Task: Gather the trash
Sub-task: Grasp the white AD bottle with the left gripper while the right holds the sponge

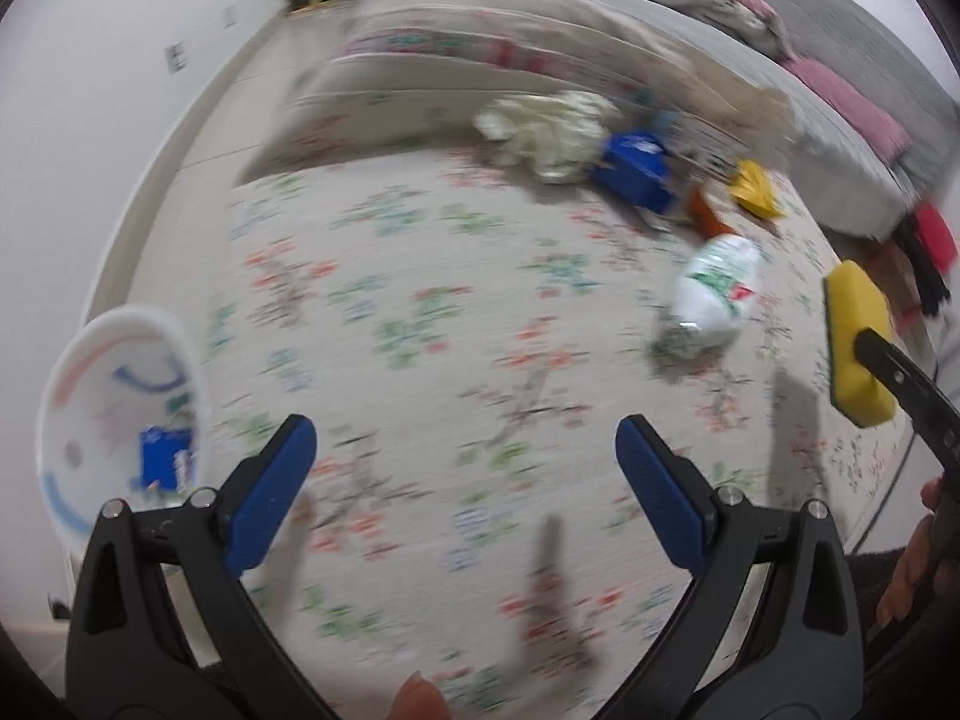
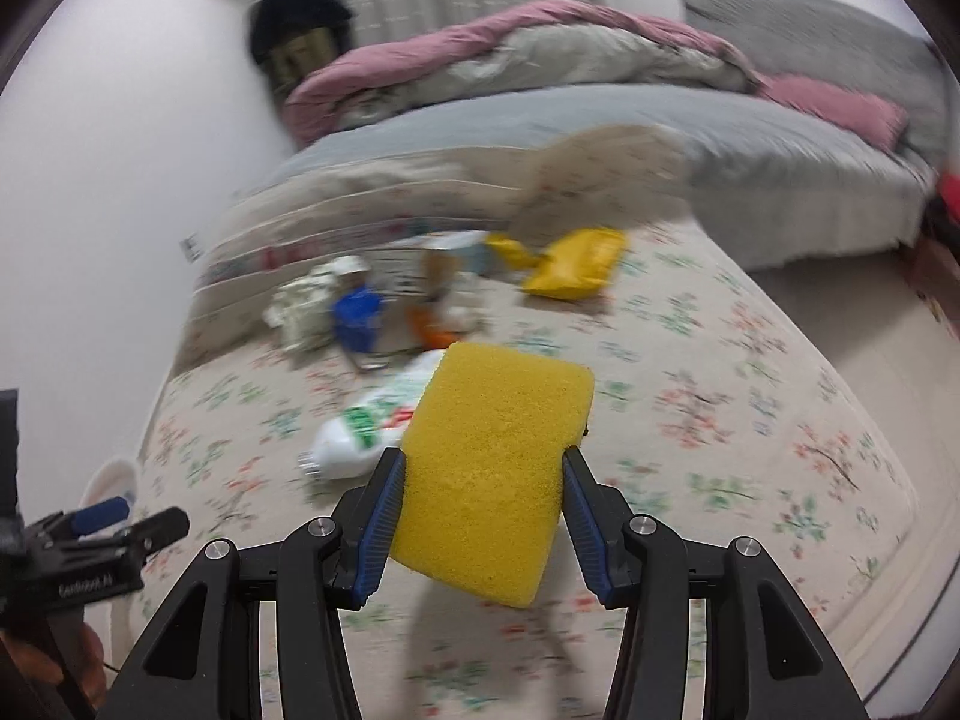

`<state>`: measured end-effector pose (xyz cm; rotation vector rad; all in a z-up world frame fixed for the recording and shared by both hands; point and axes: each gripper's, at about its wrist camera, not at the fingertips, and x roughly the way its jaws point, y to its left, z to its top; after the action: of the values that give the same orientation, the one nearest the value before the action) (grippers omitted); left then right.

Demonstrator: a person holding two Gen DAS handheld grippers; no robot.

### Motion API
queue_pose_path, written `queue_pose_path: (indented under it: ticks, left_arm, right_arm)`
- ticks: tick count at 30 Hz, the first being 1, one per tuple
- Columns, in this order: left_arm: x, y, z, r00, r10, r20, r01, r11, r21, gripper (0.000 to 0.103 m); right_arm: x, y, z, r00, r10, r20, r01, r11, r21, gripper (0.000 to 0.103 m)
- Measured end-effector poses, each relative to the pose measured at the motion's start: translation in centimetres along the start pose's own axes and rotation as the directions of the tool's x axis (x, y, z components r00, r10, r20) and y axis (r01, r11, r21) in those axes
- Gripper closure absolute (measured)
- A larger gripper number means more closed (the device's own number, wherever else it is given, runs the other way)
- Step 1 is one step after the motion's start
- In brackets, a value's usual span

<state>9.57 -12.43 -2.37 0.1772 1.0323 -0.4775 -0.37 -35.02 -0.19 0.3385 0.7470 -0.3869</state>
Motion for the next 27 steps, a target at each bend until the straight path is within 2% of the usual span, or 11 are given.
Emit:
queue_pose_path:
  ticks: [4,11,14,18,20,22,27]
  left_arm:
    - [1.0,-3.5,1.3,0.999,-0.036,-0.008,0.037,0.996,0.082,0.003]
    - [3.3,-7.9,3.4,0.998,-0.044,-0.049,0.052,0.983,0.175,0.007]
    - [4.1,-9.4,4.3,0.996,-0.066,-0.061,0.077,0.977,0.198,0.013]
    - [5.4,-10.8,5.3,0.986,-0.138,-0.090,0.153,0.968,0.200,0.025]
    - [6.0,-11.4,5.5,0.984,-0.146,-0.098,0.164,0.963,0.213,0.029]
    - [6.6,-12.1,5.6,0.983,-0.150,-0.106,0.171,0.957,0.232,0.038]
    - [7.3,-12.5,5.7,0.981,-0.164,-0.100,0.183,0.954,0.239,0.046]
  right_arm:
    - [0.4,-2.7,0.2,1.000,-0.023,-0.006,0.023,0.998,0.065,0.051]
    - [1.6,-5.3,0.2,0.999,-0.029,-0.033,0.033,0.989,0.145,0.051]
    - [2.0,-6.0,0.2,0.999,-0.017,-0.042,0.024,0.985,0.172,0.051]
    - [2.6,-6.4,0.3,0.998,-0.027,-0.051,0.036,0.984,0.174,0.051]
    - [2.9,-6.5,0.3,0.998,-0.024,-0.060,0.034,0.984,0.178,0.051]
    - [3.1,-6.7,0.2,0.997,-0.021,-0.069,0.033,0.983,0.182,0.051]
    - [3.4,-6.9,0.2,0.996,-0.030,-0.079,0.043,0.982,0.181,0.050]
